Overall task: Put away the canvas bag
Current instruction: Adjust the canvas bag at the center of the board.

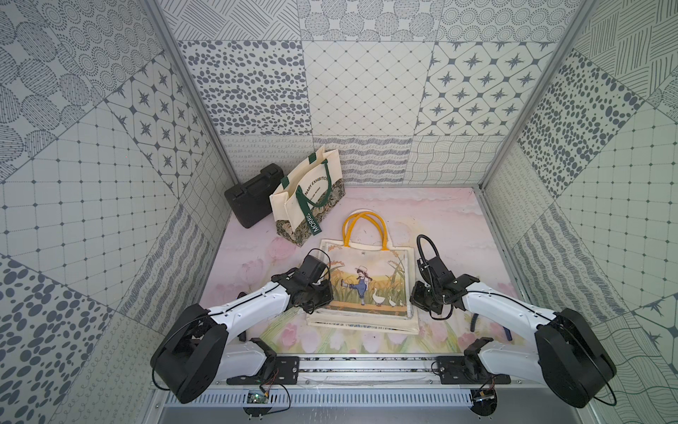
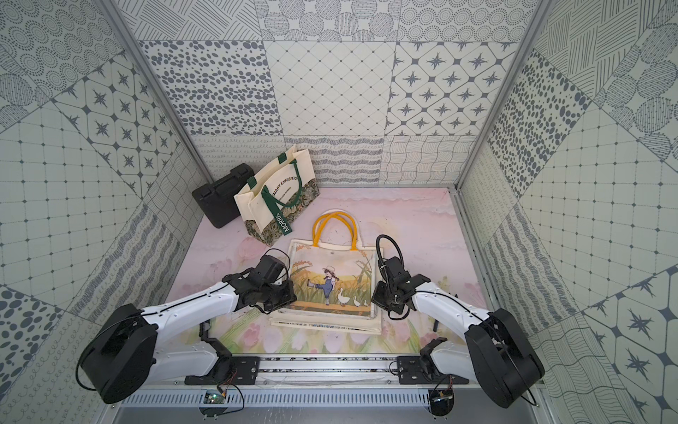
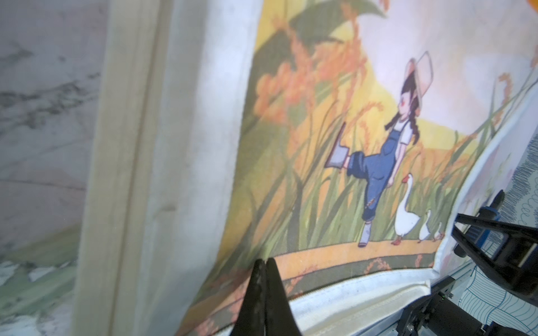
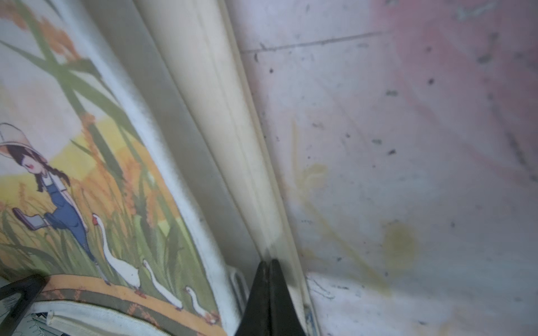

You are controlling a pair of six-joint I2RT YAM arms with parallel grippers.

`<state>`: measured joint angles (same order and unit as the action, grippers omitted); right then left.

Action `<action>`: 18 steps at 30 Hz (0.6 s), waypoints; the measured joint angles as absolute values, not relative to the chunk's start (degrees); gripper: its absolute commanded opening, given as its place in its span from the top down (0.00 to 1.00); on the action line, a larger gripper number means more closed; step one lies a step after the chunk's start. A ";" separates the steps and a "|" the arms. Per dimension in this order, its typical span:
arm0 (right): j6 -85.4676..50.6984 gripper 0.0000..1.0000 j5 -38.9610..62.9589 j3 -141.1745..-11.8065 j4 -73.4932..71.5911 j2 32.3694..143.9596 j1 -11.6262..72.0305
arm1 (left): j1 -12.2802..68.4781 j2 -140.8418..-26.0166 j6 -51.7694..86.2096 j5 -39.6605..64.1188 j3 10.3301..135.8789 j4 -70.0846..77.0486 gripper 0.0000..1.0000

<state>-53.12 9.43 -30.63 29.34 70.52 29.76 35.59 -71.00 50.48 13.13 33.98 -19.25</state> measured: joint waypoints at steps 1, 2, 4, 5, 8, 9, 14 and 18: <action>-53.15 0.94 9.61 -30.63 29.69 70.08 29.80 | 35.57 -70.39 50.15 12.99 34.83 -19.53 0.99; -53.17 0.94 9.69 -30.63 30.17 69.36 29.89 | 35.57 -69.91 49.82 12.82 35.64 -19.75 0.98; -53.41 0.95 9.69 -30.65 31.55 66.74 30.00 | 35.57 -69.04 48.80 12.43 37.67 -20.18 0.97; -53.60 0.94 9.67 -30.72 31.97 65.39 30.15 | 35.57 -68.93 48.34 12.16 38.50 -20.34 0.98; -54.52 0.94 9.80 -31.44 32.38 62.35 30.59 | 35.57 -70.06 46.78 11.14 41.17 -21.04 1.00; -54.89 0.94 9.96 -31.88 32.32 62.15 30.87 | 35.55 -71.09 46.26 10.74 41.93 -21.41 1.00; -56.45 0.94 11.44 -33.34 29.06 65.14 33.21 | 35.40 -77.62 44.53 9.67 43.55 -22.00 1.00; -57.30 0.94 13.56 -34.61 23.99 71.57 35.33 | 34.87 -81.84 44.45 9.37 42.37 -20.80 1.00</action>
